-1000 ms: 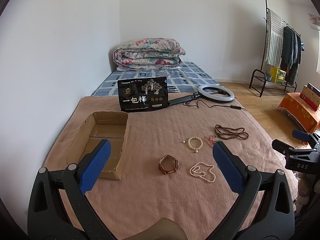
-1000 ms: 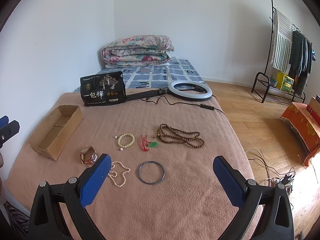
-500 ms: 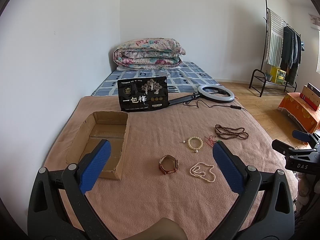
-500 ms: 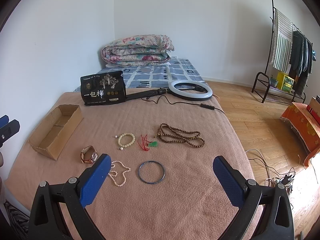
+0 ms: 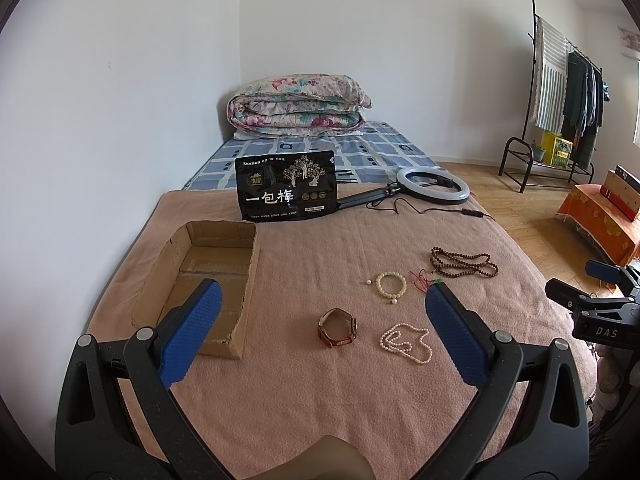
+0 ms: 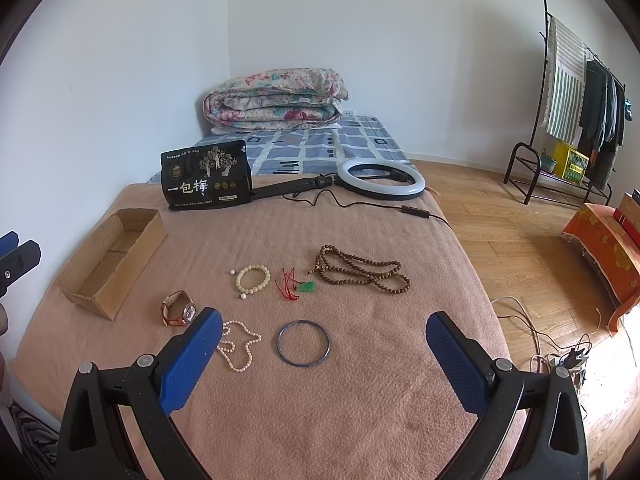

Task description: Organize jewelry

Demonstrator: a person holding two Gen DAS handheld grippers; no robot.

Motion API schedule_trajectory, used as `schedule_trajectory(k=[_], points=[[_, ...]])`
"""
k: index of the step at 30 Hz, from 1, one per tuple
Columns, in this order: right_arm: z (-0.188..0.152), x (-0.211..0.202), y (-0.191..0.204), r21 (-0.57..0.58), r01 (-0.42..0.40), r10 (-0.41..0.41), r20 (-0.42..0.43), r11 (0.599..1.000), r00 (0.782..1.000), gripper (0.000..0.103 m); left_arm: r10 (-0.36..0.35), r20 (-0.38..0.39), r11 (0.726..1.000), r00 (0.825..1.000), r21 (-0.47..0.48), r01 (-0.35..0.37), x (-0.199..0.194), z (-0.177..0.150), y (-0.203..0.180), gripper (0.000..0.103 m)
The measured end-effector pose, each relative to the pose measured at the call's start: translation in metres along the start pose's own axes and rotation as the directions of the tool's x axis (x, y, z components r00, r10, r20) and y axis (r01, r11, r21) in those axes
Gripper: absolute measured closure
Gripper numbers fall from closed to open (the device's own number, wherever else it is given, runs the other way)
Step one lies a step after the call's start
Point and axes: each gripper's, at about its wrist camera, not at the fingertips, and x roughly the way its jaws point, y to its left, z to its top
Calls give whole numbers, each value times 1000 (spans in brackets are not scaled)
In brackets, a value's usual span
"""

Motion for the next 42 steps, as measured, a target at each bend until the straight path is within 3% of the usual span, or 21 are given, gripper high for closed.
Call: schedule_trajectory(k=[21,32,42], points=[[-1,7,0,8,-6,7,-26,1000,1000,0,4,-13,1000,1000,-3,-4,-4,-1,7,0],[4,20,-9,44,14,-12,-54,999,998,0,29,-64,1000,998,-10,-30,24,-24,22,0],[6,41,-21,98,-30,39,-85,995,996,5,29,-130,1000,991,0,-29,53,-23,28,5]])
